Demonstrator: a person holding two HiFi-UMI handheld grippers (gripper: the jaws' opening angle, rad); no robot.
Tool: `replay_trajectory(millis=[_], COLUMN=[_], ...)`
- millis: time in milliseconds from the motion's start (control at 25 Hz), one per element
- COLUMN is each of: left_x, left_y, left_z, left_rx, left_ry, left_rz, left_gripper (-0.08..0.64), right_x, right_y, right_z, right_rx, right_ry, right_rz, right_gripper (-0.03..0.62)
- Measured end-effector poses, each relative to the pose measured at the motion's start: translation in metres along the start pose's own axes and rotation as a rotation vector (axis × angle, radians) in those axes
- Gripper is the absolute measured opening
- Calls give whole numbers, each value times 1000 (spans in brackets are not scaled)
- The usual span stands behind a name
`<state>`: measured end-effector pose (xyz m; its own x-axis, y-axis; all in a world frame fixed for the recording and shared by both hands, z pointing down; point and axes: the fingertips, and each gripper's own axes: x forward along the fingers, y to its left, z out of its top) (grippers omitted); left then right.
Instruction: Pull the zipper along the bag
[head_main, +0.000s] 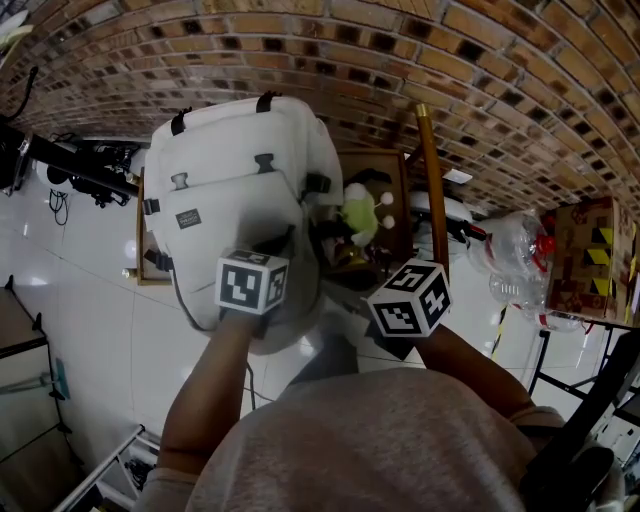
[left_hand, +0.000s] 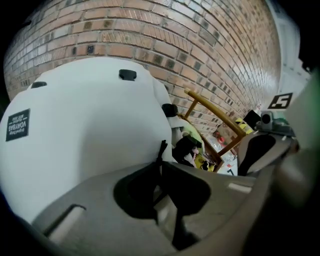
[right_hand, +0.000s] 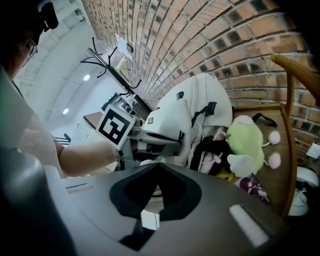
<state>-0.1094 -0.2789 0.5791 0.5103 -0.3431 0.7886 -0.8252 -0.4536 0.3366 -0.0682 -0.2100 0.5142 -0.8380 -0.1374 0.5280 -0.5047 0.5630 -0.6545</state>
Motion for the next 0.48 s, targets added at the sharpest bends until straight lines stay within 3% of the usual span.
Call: replay_trajectory(millis=[480], left_x=[-23], left_y=[13], left_z=[-17], left_rx=[-87], left_ry=[-38], left_rz=[4], left_gripper=[35], right_x=[16], right_y=[-7], right_z=[10], right_rx=[-20], right_ry=[15], right_rz=[-3], right_gripper=[0])
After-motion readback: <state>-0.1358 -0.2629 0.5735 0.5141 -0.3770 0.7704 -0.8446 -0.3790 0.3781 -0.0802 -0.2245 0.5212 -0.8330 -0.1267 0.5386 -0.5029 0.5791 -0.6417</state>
